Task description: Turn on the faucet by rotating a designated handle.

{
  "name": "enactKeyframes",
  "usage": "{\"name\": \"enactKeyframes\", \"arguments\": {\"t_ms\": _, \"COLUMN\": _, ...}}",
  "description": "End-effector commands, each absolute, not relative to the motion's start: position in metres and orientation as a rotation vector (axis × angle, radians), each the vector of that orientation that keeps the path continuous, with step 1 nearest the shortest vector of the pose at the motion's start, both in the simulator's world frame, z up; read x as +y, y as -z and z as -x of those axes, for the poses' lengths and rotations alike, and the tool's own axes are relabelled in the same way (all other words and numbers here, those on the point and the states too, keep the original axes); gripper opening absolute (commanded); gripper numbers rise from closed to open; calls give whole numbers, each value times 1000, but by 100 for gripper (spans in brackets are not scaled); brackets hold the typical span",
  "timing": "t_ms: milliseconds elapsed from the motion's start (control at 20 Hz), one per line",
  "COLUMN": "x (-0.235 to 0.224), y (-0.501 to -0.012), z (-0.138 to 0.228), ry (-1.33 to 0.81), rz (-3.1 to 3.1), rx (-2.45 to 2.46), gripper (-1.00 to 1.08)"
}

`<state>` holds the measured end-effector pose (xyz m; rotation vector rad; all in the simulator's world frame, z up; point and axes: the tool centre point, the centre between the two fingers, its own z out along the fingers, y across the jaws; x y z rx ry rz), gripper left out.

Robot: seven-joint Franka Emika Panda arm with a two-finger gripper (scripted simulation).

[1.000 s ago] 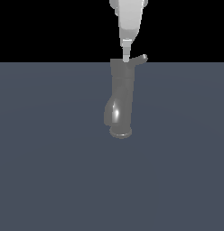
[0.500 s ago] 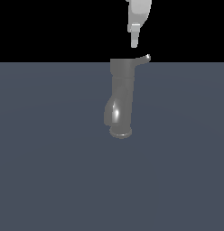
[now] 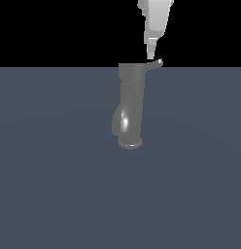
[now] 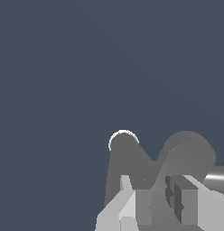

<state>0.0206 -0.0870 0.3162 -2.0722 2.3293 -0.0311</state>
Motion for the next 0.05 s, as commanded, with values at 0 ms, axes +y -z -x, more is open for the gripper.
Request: {"name": "enactKeyframes", "arguments": {"t_ms": 0, "x": -120, "y": -298, "z": -15, "ry": -1, "rz": 2031, "rx": 2397, "gripper": -100}}
